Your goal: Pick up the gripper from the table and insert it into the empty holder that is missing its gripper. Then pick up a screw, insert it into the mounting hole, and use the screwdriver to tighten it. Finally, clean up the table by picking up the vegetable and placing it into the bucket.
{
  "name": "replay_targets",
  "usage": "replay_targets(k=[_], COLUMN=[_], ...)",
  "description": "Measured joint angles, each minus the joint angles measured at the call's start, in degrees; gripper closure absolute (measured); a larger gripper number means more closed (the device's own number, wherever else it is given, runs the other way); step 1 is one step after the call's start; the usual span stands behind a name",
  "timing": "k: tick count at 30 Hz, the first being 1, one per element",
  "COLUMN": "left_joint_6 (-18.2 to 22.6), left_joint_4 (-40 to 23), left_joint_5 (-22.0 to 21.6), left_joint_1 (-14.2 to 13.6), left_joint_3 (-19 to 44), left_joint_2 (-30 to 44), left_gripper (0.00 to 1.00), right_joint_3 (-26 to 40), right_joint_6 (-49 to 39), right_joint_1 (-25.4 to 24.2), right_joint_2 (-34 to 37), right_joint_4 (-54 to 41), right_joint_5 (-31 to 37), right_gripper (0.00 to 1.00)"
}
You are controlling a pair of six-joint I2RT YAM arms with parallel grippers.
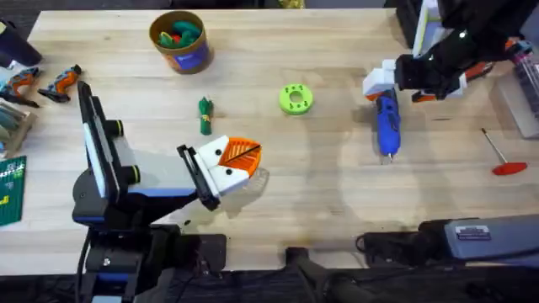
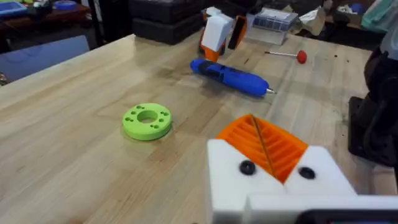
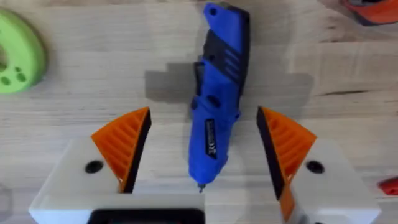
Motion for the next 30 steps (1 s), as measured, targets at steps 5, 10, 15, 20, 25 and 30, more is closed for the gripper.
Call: replay_targets(k=[5, 10, 15, 20, 25, 30], left_joint_6=[0.00, 0.00, 0.00, 0.00, 0.00, 0.00], left_joint_4=[-0.01, 0.00, 0.00, 0.00, 0.00, 0.00], left_joint_5=[0.00, 0.00, -0.01, 0.00, 0.00, 0.00], left_joint_1=[0.00, 0.00, 0.00, 0.00, 0.00, 0.00], left_joint_3=[0.00, 0.00, 0.00, 0.00, 0.00, 0.00], left_joint_2=[-0.01, -0.02, -0.01, -0.02, -0.02, -0.01], left_gripper=[0.996, 0.996, 0.996, 0.996, 0.996, 0.996], right_joint_3=[0.00, -0.07, -0.09, -0.14, -0.15, -0.15], right_joint_6=[-2.98, -4.02, -5.72, -6.40, -6.74, -6.95], right_joint_1=[-2.73, -3.79, -3.79, -3.79, -3.79, -3.79], right_joint_2=[4.41, 8.94, 11.88, 14.46, 14.64, 14.66], right_joint_4=[1.25, 2.84, 4.89, 5.86, 6.25, 6.59], right_joint_5=[0.02, 0.20, 0.18, 0.20, 0.42, 0.61], right_gripper=[0.010, 0.010, 0.010, 0.014, 0.061, 0.267])
